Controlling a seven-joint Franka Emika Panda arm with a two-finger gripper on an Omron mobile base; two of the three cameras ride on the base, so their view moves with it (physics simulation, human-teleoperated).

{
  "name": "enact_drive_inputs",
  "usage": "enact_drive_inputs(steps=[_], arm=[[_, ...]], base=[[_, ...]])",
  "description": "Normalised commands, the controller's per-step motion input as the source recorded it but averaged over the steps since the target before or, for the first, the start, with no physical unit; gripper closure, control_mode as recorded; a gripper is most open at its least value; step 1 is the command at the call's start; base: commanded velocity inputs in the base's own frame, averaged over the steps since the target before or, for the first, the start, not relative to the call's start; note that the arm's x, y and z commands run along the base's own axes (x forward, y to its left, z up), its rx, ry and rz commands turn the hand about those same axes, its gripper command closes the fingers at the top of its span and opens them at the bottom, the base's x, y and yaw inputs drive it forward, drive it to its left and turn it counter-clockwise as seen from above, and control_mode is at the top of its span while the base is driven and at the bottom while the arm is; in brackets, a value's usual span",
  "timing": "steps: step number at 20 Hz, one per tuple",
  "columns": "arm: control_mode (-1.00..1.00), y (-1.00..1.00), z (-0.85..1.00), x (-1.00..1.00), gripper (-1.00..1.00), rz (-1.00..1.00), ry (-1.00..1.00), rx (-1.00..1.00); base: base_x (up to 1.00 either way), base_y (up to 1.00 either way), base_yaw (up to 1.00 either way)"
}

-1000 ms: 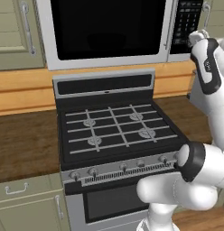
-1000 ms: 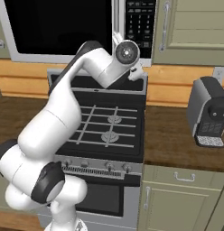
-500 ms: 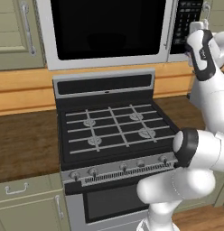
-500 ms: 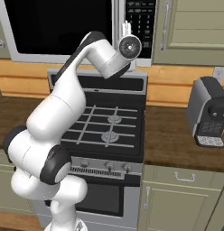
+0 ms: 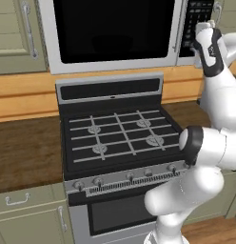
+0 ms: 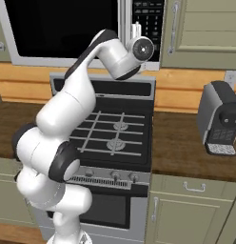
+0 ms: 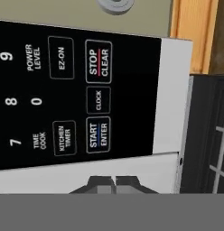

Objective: Pick the eggplant from the sink and place it in the bowl. Then pick the bowl and place it in the microwave. Then close the microwave door and press the start button.

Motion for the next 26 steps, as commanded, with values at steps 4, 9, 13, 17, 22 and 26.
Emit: enact_drive_inputs(steps=[4, 9, 13, 17, 22, 26], arm=[[-1.0, 0.0, 0.0, 0.43, 1.0, 0.0, 0.0, 0.0], [-1.0, -0.01, 0.0, 0.52, 1.0, 0.0, 0.0, 0.0], [-1.0, -0.19, 0.0, 0.14, 1.0, 0.0, -0.06, 0.0], [-1.0, -0.2, 0.0, -0.02, 1.0, 0.0, -0.15, 0.0], [-1.0, 0.0, 0.0, -0.65, 1.0, 0.0, -0.24, 0.0], [-1.0, 0.07, 0.0, -1.0, 1.0, -0.01, -0.18, 0.05]], base=[[0.0, 0.0, 0.0], [0.0, 0.0, 0.0], [0.0, 0.0, 0.0], [0.0, 0.0, 0.0], [0.0, 0.0, 0.0], [0.0, 0.0, 0.0]])
